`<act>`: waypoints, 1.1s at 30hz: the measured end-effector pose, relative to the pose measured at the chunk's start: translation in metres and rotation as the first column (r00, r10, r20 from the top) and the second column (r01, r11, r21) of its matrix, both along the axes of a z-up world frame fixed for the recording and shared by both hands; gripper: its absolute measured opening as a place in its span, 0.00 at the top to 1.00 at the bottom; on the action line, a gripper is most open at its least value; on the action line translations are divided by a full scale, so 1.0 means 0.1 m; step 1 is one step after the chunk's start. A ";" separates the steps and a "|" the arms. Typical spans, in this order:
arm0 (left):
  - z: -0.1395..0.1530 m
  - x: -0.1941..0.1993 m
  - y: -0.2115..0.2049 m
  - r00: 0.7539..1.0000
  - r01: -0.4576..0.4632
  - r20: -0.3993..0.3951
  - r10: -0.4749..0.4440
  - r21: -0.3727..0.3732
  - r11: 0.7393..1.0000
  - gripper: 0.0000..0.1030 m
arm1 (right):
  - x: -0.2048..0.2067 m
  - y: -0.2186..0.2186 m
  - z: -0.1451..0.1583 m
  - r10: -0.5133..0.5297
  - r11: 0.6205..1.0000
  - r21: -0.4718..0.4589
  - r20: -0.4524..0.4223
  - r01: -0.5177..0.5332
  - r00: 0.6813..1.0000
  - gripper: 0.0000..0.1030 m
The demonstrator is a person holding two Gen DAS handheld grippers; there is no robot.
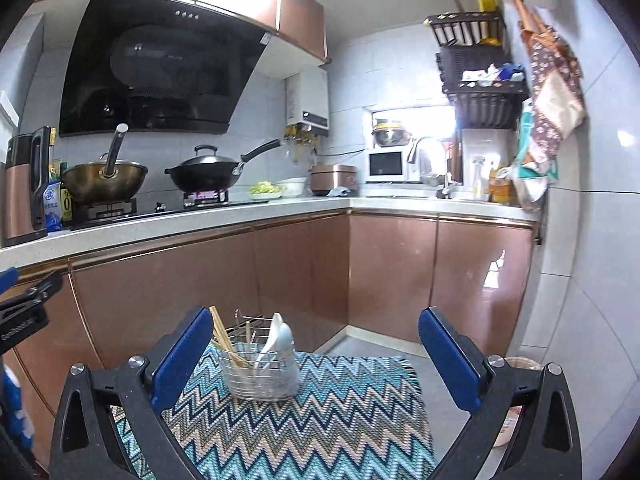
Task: Organize utensils
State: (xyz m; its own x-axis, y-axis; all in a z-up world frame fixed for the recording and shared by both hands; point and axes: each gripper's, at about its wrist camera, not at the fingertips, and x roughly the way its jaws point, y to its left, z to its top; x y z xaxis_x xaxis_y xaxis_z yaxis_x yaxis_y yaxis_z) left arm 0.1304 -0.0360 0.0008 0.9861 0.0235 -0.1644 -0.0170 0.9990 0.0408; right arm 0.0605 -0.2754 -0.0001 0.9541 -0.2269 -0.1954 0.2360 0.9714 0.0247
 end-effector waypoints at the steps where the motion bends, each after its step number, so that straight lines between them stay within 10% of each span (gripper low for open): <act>1: 0.01 -0.03 0.01 1.000 -0.004 0.006 0.004 0.002 1.000 0.07 | -0.06 -0.01 -0.01 -0.009 1.000 -0.001 0.004 0.009 1.000 0.00; 33: 0.02 -0.46 0.18 0.999 0.034 0.011 -0.034 -0.036 0.999 0.07 | -0.80 -0.09 0.00 -0.129 0.992 0.003 0.060 0.129 0.990 0.00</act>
